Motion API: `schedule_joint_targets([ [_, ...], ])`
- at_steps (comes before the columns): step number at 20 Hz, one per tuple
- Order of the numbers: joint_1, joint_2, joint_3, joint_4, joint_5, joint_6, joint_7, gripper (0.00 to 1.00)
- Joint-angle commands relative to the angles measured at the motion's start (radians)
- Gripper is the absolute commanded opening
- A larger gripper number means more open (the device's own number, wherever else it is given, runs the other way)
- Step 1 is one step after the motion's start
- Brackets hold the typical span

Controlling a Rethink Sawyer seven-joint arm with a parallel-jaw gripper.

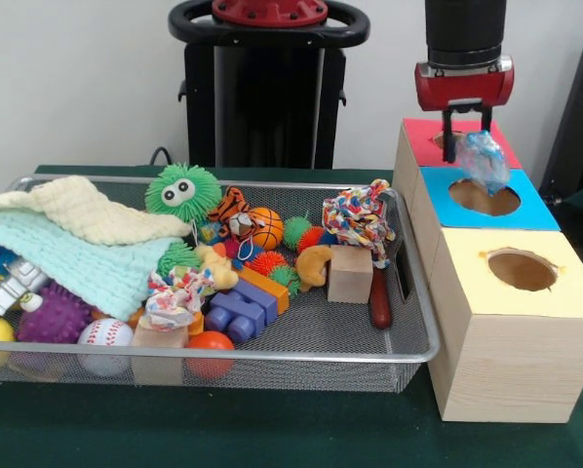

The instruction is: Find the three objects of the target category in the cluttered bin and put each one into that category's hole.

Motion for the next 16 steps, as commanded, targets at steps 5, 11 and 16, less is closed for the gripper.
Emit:
schedule_joint_targets([
  [5, -0.037, 0.001, 0.001, -0.046, -0.017, -0.001, -0.014, 1.00],
  [11, -0.045, 0.002, 0.012, -0.042, -0.015, 0.002, -0.022, 1.00],
  [16, -0.045, -0.003, 0.011, -0.036, -0.015, 0.006, -0.021, 1.00],
])
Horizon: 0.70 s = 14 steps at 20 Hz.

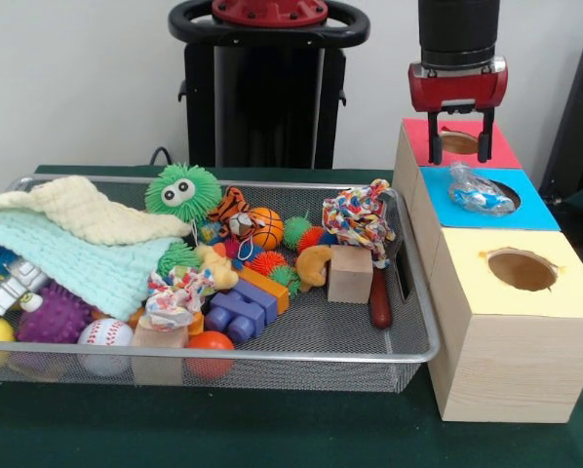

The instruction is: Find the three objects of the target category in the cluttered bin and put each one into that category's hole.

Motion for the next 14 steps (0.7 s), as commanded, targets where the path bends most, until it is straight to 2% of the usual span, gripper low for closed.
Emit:
schedule_joint_targets([
  [1, -0.032, -0.006, 0.015, -0.029, -0.012, 0.009, -0.022, 1.00],
  [4, -0.036, -0.008, 0.021, -0.023, -0.012, 0.000, -0.021, 1.00],
  [11, -0.092, 0.025, 0.122, -0.002, -0.006, -0.042, -0.061, 1.00],
  [14, -0.095, 0.034, 0.128, -0.011, -0.023, -0.075, -0.048, 1.00],
])
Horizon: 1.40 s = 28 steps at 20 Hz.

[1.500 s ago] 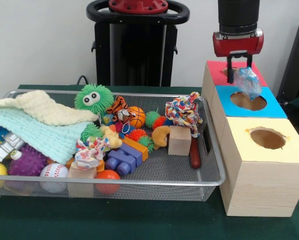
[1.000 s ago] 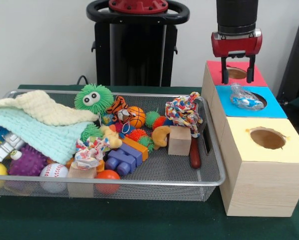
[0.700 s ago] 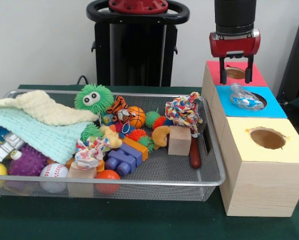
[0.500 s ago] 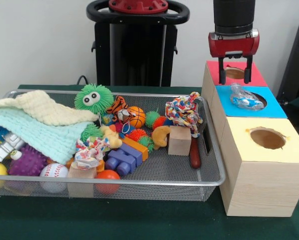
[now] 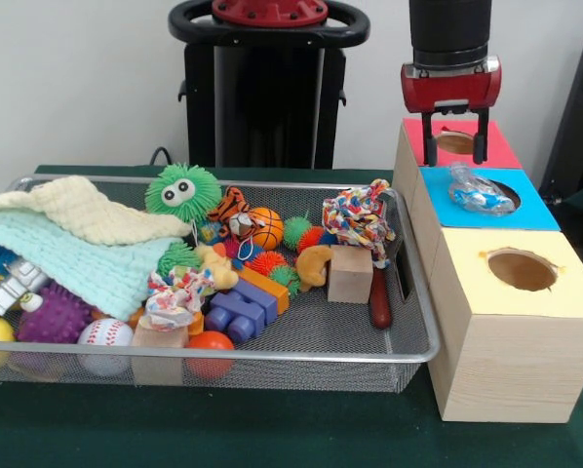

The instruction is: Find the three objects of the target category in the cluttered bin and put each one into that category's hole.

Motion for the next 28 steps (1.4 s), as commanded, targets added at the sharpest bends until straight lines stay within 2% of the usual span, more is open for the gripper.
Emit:
schedule_joint_targets([
  [1, -0.045, 0.038, 0.096, -0.012, -0.028, -0.089, -0.045, 1.00],
  [10, -0.047, 0.058, 0.109, -0.030, -0.052, -0.125, -0.047, 1.00],
  [16, -0.037, 0.060, 0.089, -0.040, -0.053, -0.118, -0.042, 1.00],
  [21, -0.005, 0.055, 0.028, -0.066, -0.067, -0.131, -0.012, 1.00],
  [28, -0.006, 0.056, 0.028, -0.066, -0.060, -0.128, -0.013, 1.00],
])
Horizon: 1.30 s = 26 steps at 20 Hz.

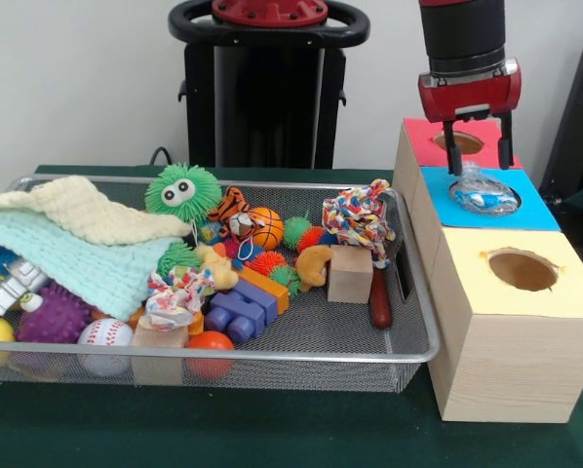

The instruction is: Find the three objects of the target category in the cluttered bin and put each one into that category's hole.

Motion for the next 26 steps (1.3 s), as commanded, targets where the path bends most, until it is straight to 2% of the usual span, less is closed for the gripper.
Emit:
schedule_joint_targets([
  [1, 0.007, 0.028, -0.010, -0.064, -0.058, -0.043, -0.013, 1.00],
  [20, -0.037, 0.053, 0.051, -0.040, -0.046, -0.073, -0.026, 1.00],
  [26, -0.029, 0.054, 0.029, -0.027, -0.029, -0.076, 0.007, 1.00],
])
